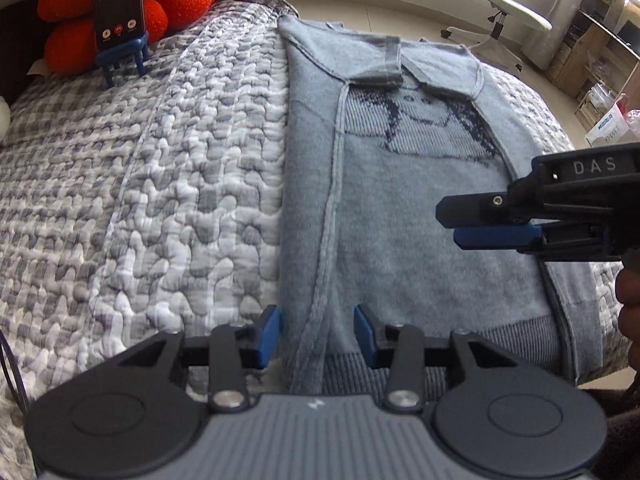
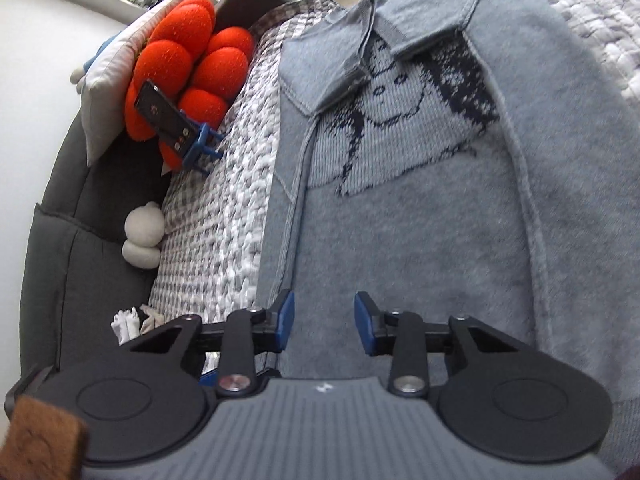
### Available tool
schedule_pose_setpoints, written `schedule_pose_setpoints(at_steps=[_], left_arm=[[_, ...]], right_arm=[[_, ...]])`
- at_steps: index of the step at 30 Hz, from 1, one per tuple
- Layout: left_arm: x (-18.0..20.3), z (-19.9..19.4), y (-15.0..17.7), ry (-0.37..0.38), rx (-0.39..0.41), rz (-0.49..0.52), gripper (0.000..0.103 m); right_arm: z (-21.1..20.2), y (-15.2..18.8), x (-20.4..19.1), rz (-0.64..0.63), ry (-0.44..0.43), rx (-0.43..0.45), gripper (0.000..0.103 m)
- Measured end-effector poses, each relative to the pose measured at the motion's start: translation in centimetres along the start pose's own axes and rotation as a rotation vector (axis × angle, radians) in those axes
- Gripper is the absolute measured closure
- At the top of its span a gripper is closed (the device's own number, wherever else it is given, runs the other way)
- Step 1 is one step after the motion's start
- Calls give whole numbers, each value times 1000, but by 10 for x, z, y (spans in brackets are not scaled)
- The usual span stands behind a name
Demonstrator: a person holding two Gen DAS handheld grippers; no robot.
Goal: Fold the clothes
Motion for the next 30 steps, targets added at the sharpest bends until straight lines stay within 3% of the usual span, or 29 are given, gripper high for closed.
schedule_pose_setpoints(at_steps=[3, 7, 10, 17, 26, 29, 30], left_arm=[[0, -4, 13, -1, -3, 9, 68], [-2, -12, 23, 1, -3, 6, 88], [-2, -19, 26, 2, 2, 18, 94], [-5, -47, 23, 32, 57, -9, 95], [18, -65, 18, 92, 82, 39, 97], [24, -61, 20, 99, 75, 50, 97], [26, -60, 21, 100, 73, 53, 97]], right_arm=[[11, 18, 0, 35, -29, -69, 83], [25, 35, -2, 48, -26, -129, 87], [31, 44, -4, 65, -36, -160, 89], [37, 58, -9, 54, -53, -195, 90], [47, 64, 4, 176, -111, -274, 95], [41, 53, 14, 252, -117, -262, 82], [37, 47, 18, 278, -117, -239, 82]])
Point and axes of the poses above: each gripper's, at about its wrist camera, not at the fingertips, and z roughly the way its jaws point, x to its right, y to its underside, the point moved 1 cm from there along z, roughly the way its jaws point, and after that the axes turned 15 degrees about x, right-handed, at the moved point
